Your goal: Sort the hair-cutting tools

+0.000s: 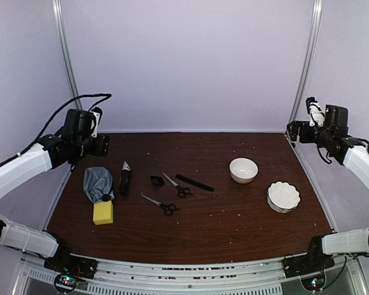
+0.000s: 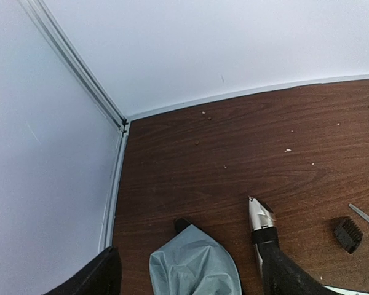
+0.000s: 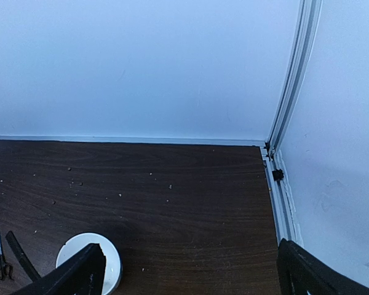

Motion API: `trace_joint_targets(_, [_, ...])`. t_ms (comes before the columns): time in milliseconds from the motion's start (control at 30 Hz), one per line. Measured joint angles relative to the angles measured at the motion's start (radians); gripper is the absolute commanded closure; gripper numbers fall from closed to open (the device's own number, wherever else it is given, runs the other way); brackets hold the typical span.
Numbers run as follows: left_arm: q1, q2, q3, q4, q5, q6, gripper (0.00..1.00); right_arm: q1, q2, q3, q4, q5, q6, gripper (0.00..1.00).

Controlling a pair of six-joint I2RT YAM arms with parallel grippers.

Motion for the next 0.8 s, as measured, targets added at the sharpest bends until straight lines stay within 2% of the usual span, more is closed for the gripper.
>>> trace_joint_targets(133, [0.029, 0.029, 0.0, -0.025, -0.005, -0.016, 0.29, 0.007, 0.04, 0.0, 0.007, 0.034, 0.016, 0.0])
trace_joint_targets(300, [0.048, 0.103, 0.031, -0.101, -0.029, -0.039, 0.29, 0.014, 0.088, -0.001, 0.01, 0.061, 0.014, 0.0])
trace_joint_targets(400, [0.048, 0.162, 0.068, -0.16, -0.038, -0.06, 0.3, 0.019, 0.095, -0.016, 0.022, 0.061, 0.011, 0.01])
trace_joint_targets(633, [0.05, 0.316, 0.15, -0.306, -0.04, -0.111, 0.39, 0.03, 0.094, -0.089, 0.059, 0.023, 0.003, 0.05])
trace_joint_targets(800, [0.049, 0.422, 0.197, -0.395, -0.037, -0.146, 0.34, 0.035, 0.094, -0.116, 0.076, -0.029, 0.003, 0.06])
